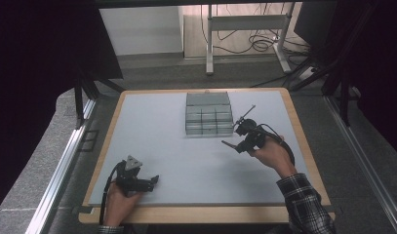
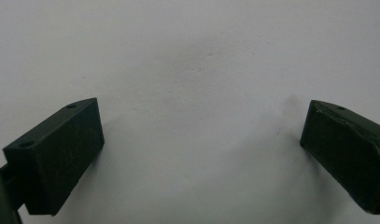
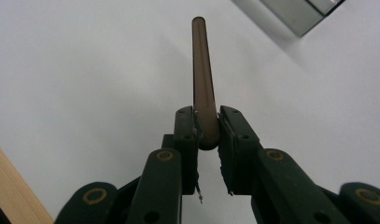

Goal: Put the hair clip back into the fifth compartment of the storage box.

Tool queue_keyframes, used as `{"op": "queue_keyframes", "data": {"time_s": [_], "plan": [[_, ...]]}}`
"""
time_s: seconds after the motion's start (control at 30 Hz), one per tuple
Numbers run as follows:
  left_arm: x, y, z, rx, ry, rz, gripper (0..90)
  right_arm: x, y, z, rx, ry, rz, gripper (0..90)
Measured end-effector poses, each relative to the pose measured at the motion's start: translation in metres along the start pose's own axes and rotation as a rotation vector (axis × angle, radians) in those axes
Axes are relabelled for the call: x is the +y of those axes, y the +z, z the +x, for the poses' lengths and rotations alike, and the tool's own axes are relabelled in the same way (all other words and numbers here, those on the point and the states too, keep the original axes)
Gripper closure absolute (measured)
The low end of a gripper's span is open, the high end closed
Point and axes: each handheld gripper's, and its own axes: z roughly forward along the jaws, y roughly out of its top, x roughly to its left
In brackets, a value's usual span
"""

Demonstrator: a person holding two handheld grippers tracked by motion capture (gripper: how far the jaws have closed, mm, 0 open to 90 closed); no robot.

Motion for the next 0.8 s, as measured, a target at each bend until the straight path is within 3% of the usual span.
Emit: {"op": "queue_keyframes", "data": {"time_s": [0.8], "plan": [[0.0,0.0,0.0,0.0,0.0,0.0,0.0,0.024,0.002,-0.009,-0.032,0.033,-0.155,76.3]]}}
